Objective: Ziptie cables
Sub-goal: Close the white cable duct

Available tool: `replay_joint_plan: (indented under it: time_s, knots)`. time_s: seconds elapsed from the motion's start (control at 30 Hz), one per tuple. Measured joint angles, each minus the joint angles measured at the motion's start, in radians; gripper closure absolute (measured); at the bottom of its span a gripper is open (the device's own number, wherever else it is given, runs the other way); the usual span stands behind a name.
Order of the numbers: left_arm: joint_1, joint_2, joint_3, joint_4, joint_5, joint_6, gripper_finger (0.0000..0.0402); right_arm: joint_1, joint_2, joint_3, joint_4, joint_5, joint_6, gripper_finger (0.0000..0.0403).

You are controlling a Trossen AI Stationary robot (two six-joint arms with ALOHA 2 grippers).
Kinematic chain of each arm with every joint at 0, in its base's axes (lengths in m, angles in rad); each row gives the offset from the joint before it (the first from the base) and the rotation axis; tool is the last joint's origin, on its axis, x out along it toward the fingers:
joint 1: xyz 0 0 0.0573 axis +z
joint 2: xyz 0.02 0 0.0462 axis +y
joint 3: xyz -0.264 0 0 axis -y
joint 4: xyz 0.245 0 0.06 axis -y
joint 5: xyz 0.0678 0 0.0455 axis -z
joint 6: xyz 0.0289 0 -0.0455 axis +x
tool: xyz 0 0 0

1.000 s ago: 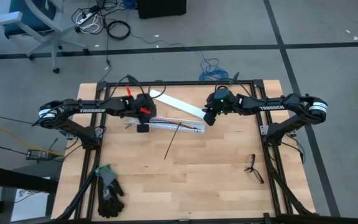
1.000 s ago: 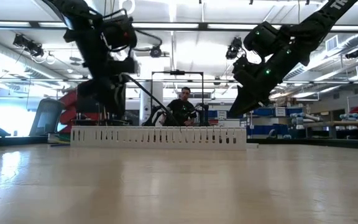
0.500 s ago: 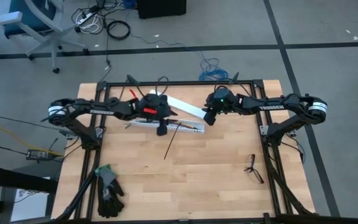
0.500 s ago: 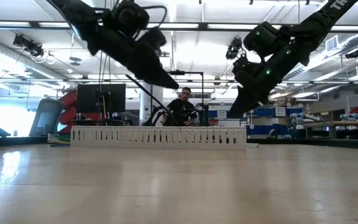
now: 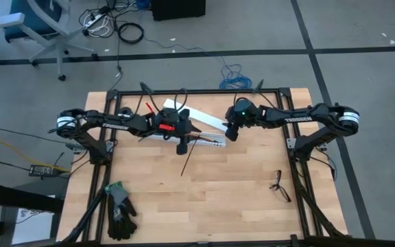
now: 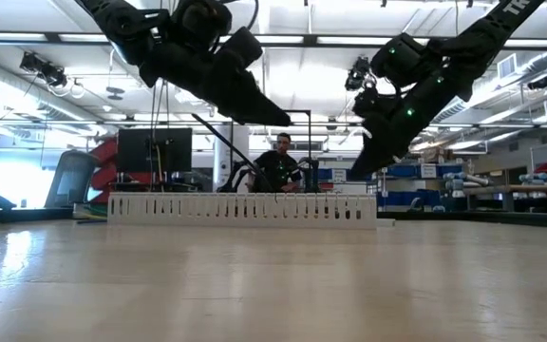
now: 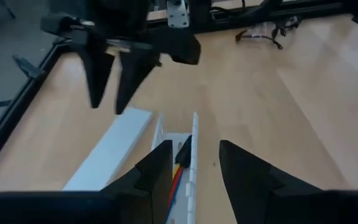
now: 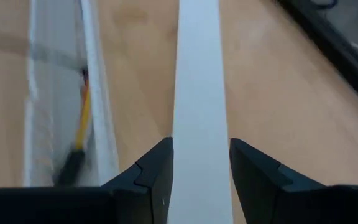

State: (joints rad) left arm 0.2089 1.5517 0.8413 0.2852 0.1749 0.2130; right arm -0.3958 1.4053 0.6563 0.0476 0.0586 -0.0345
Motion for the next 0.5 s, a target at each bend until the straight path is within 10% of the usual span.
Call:
replay_joint_plan:
  time_s: [0.5]
  knots:
    - [-0.002,0.0,0.0,-0.047,-0.002,-0.068,0.0259,0.002,0.157,0.002,-0.063,-0.043,-0.007,0.0237]
